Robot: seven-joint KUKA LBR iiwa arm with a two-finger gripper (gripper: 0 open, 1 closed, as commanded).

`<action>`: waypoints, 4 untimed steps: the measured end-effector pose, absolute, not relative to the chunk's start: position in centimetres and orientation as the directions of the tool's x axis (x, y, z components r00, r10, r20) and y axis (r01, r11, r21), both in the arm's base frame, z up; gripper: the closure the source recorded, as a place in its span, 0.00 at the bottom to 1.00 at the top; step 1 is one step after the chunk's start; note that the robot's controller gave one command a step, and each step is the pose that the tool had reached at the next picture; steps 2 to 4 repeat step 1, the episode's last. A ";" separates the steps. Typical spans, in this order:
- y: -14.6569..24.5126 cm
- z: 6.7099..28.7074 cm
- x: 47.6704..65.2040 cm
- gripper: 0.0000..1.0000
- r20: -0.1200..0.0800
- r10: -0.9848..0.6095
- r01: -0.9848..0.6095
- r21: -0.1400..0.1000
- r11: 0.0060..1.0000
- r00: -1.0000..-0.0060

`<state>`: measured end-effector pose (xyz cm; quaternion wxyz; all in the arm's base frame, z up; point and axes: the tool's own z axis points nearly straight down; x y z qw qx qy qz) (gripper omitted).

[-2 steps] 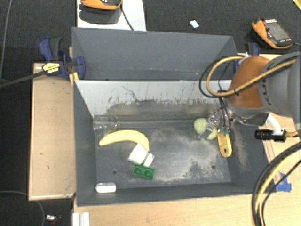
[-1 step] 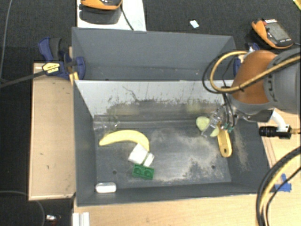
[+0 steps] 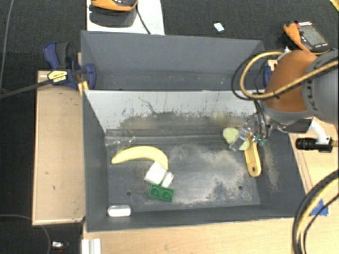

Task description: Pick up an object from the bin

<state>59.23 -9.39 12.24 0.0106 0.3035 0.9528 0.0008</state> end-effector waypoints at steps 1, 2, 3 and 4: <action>-9.4 14.2 59.3 1.00 -0.021 0.575 0.575 0.008 0.818 -0.818; -9.4 14.2 59.3 1.00 -0.021 0.575 0.575 0.008 0.818 -0.818; -9.4 14.2 59.3 1.00 -0.021 0.575 0.575 0.008 0.818 -0.818; -9.4 14.2 59.3 1.00 -0.021 0.575 0.575 0.008 0.818 -0.818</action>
Offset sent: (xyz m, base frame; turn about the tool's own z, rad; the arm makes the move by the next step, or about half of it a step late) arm 0.0001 -0.0002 0.0591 -0.0024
